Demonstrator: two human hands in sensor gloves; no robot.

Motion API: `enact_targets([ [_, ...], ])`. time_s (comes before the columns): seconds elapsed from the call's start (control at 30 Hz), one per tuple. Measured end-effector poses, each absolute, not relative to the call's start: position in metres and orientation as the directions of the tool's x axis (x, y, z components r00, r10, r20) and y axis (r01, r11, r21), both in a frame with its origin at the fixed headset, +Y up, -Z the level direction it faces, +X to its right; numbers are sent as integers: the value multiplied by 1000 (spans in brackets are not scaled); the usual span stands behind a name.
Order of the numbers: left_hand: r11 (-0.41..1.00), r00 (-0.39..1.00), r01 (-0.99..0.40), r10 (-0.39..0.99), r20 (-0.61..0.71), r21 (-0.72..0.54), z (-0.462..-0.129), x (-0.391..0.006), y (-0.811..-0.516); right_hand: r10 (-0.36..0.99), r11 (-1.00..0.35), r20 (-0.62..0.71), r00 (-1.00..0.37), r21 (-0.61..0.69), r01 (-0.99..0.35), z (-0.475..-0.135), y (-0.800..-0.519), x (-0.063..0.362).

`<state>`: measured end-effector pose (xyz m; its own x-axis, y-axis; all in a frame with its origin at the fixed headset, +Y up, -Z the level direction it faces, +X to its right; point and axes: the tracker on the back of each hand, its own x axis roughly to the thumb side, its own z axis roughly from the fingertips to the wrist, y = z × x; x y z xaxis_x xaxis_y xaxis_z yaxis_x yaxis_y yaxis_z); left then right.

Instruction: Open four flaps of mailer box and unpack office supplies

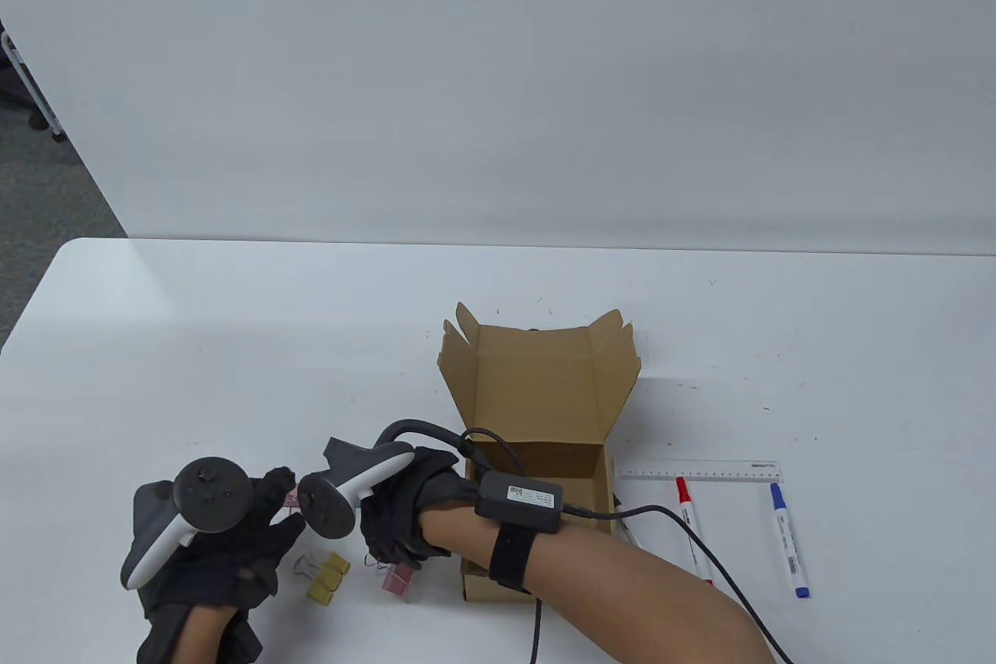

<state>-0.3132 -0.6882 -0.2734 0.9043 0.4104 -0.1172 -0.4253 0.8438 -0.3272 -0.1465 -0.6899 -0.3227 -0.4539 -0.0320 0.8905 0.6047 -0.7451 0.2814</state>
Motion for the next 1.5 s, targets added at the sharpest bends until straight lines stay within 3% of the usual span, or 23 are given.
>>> enact_targets([
  [1.03, 841, 903, -428, 412, -123, -332, -274, -314, -687, -39, -710, 884, -466, 303, 636, -329, -708, -146],
  [1.5, 843, 906, -421, 408, -112, -335, -274, -311, -688, -91, -779, 851, -517, 262, 570, -333, -670, -127],
])
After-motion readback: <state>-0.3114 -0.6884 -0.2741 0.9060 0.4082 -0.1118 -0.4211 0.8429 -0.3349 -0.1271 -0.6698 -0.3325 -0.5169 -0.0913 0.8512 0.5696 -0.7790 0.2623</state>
